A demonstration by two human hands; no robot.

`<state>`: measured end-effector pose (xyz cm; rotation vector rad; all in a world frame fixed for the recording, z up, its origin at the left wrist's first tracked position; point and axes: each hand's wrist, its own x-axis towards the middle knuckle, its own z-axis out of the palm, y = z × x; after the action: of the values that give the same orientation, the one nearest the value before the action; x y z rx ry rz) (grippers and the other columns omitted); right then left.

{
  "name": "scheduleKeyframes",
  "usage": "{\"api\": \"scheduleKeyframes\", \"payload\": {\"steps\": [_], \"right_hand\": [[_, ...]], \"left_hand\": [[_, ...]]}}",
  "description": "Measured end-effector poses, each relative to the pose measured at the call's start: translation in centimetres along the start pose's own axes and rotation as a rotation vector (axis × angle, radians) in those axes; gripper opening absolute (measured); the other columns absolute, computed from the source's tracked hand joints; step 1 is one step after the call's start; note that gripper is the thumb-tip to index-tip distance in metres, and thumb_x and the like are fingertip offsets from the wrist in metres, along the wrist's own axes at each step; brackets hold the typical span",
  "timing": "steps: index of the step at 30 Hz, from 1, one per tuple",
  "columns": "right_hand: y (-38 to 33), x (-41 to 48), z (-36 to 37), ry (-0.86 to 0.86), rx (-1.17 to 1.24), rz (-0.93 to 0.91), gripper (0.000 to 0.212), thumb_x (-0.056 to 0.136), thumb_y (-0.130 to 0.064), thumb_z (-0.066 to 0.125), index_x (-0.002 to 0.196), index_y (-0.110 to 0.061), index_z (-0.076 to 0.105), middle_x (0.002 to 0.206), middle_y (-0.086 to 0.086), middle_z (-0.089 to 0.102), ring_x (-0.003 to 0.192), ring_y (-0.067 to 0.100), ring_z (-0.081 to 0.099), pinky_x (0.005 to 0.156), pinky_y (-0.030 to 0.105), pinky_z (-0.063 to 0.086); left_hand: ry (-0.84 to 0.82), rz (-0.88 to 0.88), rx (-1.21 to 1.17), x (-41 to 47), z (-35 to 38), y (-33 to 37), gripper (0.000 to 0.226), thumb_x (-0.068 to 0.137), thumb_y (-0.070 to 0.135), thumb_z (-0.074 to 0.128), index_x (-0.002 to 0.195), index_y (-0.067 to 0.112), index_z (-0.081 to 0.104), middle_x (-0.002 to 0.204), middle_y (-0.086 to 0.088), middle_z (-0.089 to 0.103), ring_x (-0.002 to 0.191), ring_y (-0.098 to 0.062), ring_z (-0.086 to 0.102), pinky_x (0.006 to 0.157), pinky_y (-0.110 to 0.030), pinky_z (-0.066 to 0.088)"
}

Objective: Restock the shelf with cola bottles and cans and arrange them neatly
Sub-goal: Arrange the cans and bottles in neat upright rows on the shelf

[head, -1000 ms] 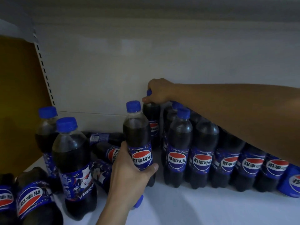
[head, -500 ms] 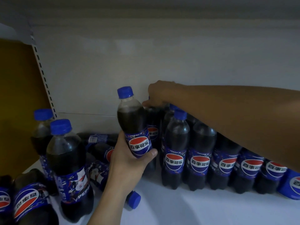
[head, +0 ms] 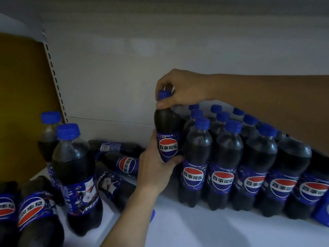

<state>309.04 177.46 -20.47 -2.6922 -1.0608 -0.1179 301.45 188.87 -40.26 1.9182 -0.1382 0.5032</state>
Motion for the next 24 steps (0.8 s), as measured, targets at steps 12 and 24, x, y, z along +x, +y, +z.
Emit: {"api": "scheduleKeyframes", "payload": {"steps": [12, 24], "right_hand": [[0.6, -0.3, 1.0, 0.049, -0.046, 0.19, 0.038, 0.09, -0.042, 0.072, 0.114, -0.013, 0.067, 0.109, 0.002, 0.065, 0.095, 0.018, 0.062, 0.073, 0.025, 0.049], [-0.4, 0.7, 3.2, -0.087, -0.093, 0.26, 0.034, 0.083, -0.032, 0.081, 0.109, -0.012, 0.072, 0.106, 0.006, 0.071, 0.091, 0.021, 0.068, 0.073, 0.029, 0.055]], "left_hand": [[-0.347, -0.124, 0.853, -1.1, -3.8, -1.7, 0.056, 0.077, 0.04, 0.074, 0.128, 0.034, 0.051, 0.132, 0.007, 0.039, 0.124, -0.02, 0.043, 0.094, -0.042, 0.049], [-0.274, -0.188, 0.899, -2.2, -4.4, -1.8, 0.047, 0.088, 0.059, 0.054, 0.131, 0.042, 0.045, 0.138, 0.001, 0.031, 0.13, -0.029, 0.038, 0.105, -0.05, 0.031]]}}
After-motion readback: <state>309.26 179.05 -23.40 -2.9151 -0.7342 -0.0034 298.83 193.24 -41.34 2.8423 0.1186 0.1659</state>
